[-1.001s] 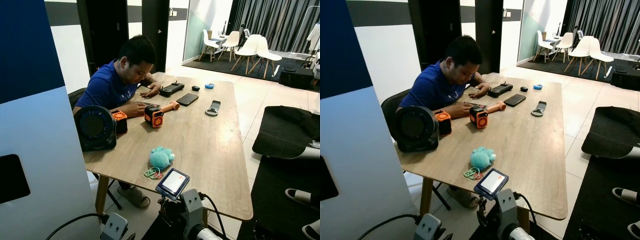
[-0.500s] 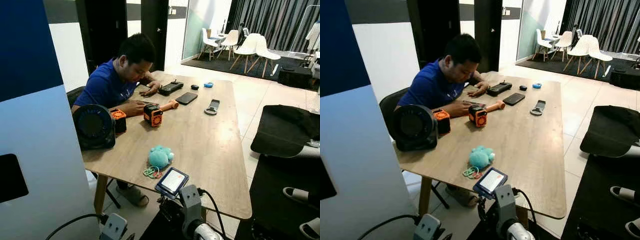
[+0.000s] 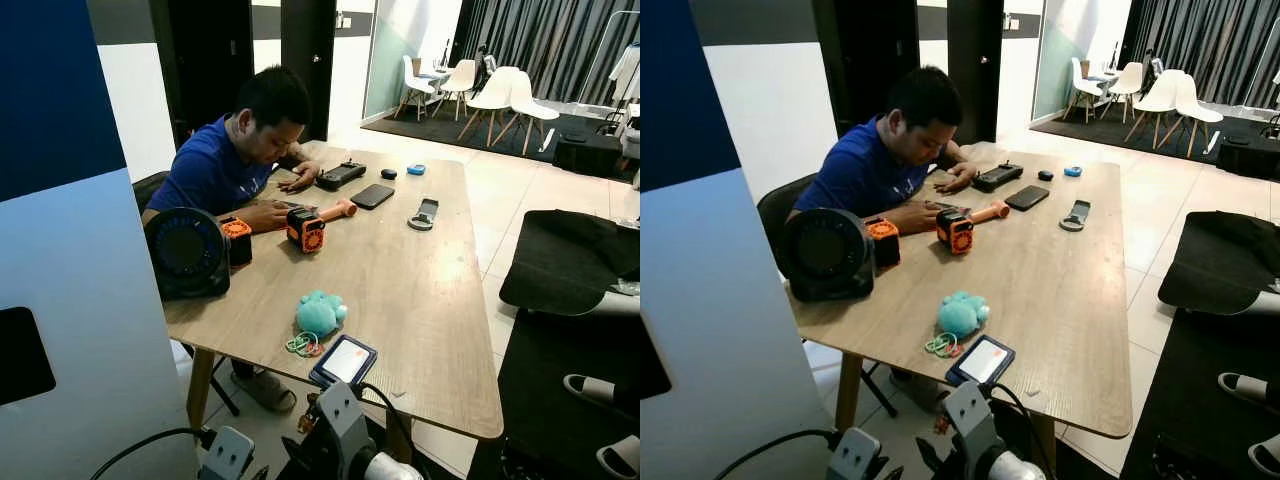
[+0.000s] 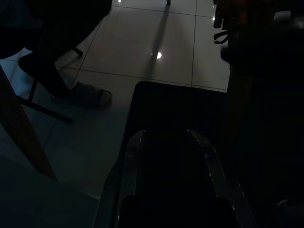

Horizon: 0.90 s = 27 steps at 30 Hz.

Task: Hang keys on a hook

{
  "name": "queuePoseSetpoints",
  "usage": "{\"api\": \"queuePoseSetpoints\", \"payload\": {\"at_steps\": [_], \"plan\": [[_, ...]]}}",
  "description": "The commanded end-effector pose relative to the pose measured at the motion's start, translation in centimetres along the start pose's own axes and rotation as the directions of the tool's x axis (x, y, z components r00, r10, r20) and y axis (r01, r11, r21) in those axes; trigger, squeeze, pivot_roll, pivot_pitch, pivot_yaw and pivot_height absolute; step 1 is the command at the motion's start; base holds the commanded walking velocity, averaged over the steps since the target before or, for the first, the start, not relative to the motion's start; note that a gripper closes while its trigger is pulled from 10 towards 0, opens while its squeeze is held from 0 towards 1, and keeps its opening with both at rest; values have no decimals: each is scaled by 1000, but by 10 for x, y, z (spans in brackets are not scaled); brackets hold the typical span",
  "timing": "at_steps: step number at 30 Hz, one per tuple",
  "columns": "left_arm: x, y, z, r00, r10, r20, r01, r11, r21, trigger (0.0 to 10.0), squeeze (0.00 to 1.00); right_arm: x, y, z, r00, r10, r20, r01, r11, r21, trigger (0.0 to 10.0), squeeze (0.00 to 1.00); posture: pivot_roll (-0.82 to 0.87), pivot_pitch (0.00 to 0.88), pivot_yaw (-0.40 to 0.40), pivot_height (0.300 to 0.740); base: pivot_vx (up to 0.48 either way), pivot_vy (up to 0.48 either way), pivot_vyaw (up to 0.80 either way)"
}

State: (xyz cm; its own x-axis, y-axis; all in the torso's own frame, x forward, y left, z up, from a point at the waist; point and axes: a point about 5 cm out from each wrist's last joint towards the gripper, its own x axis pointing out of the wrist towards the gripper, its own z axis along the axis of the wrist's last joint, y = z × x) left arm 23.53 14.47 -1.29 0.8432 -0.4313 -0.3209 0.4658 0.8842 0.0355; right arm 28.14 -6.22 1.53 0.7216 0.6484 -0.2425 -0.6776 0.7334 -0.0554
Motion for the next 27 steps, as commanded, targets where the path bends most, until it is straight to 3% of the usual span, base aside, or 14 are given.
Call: {"api": "queuePoseSetpoints", "payload": {"at_steps": [1,6,11,15,21,25,26,27], "plan": [[-3,0,-3,1000,-2,-9,2,1000,9,10000,0,-2,2,-3,1000,3,-6,-3,1000,-12,10000,0,92,75,-39,740,0,0,0],[-2,0,-3,1000,-2,-8,3,1000,10,10000,0,-1,-4,1,999,-45,6,45,999,-26,10000,0,89,73,-36,740,0,0,0],[-1,0,-2,1000,0,-5,0,1000,13,10000,0,-1,-24,10,986,-167,27,168,985,-46,10000,0,92,70,-39,740,0,0,0],[-2,0,-2,1000,0,-6,0,1000,12,10000,0,-2,-29,12,980,-197,32,198,979,-57,10000,0,93,70,-39,740,0,0,0],[-3,0,-3,1000,1,-9,0,1000,13,10000,0,-2,-30,14,978,-203,37,205,977,-58,10000,0,94,69,-39,740,0,0,0],[-3,0,-4,1000,1,-12,0,1000,14,10000,0,1,-22,13,989,-142,38,144,987,-66,10000,0,94,68,-39,740,0,0,0],[-4,0,-4,1000,1,-12,-1,1000,14,10000,0,2,-18,12,993,-115,36,117,991,-66,5294,0,97,69,-41,740,0,0,0],[-4,1,-4,1000,2,-12,-1,1000,15,10000,0,2,-14,11,995,-90,33,92,994,-63,3098,0,97,69,-41,740,0,0,0]]}}
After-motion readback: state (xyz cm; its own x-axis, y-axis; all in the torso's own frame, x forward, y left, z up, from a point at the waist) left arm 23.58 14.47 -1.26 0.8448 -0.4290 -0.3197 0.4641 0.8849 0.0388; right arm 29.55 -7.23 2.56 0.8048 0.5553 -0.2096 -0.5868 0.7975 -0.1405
